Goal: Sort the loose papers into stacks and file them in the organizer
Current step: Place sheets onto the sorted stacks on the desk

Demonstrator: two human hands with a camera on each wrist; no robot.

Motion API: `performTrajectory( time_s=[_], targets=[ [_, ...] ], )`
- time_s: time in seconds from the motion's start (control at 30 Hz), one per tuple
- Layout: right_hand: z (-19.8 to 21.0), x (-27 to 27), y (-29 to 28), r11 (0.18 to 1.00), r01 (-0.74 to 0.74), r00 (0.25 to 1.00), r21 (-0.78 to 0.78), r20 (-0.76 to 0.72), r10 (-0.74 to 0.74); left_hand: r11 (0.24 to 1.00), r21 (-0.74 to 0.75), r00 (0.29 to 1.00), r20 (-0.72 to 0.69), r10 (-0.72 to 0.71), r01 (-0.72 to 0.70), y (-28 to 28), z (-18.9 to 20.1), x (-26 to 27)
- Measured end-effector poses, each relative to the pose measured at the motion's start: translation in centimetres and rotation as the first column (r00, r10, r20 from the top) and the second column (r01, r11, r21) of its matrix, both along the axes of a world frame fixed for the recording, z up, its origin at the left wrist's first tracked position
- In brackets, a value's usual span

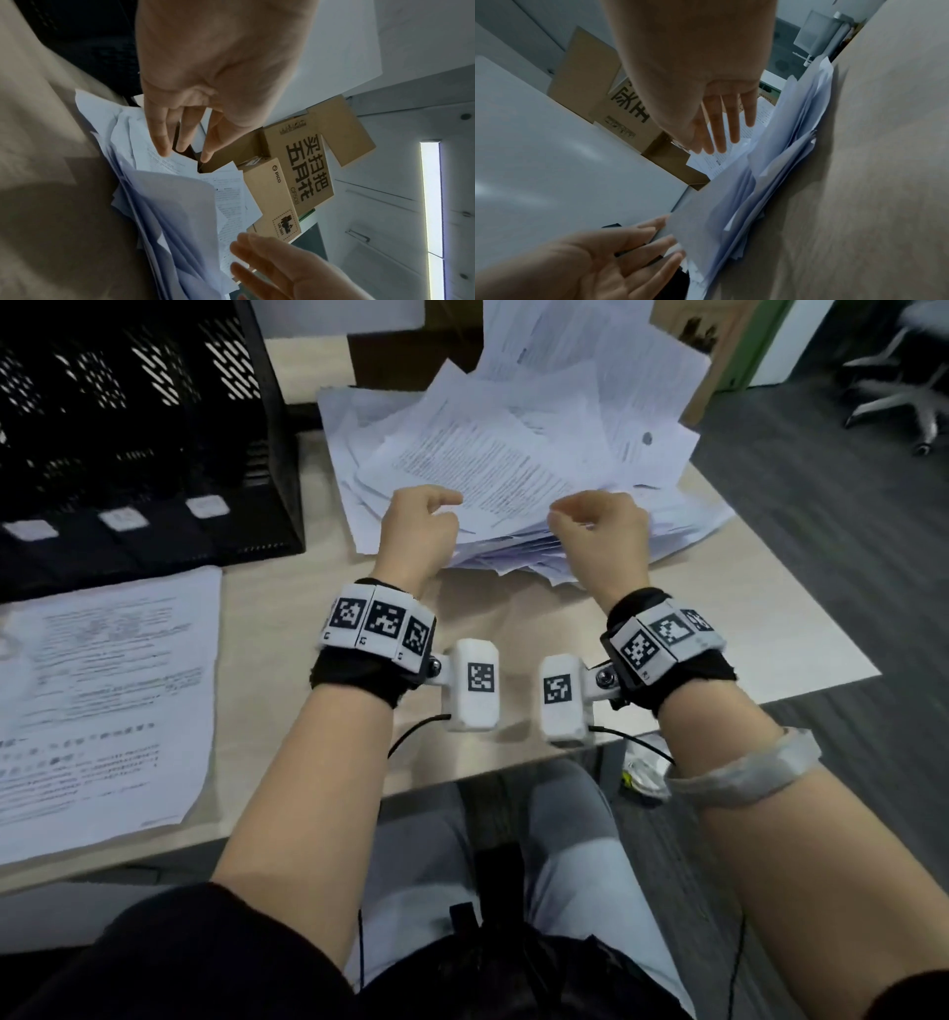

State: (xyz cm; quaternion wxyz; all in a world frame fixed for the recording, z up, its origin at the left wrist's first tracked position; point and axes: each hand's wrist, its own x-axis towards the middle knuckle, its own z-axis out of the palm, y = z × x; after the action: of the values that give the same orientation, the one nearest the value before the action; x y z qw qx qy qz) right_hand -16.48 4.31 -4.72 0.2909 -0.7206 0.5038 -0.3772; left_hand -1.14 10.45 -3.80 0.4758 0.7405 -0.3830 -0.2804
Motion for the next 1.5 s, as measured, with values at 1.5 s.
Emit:
performTrajectory(
  time_s=[1.5],
  targets=[
    [-4.5,0.3,-0.9,0.950,0.052,0.990,0.308,-0.141,-0.009,0.740,-0.305,0.781,-0.424,0.458,-0.600,4.6,1.5,2.8]
  ],
)
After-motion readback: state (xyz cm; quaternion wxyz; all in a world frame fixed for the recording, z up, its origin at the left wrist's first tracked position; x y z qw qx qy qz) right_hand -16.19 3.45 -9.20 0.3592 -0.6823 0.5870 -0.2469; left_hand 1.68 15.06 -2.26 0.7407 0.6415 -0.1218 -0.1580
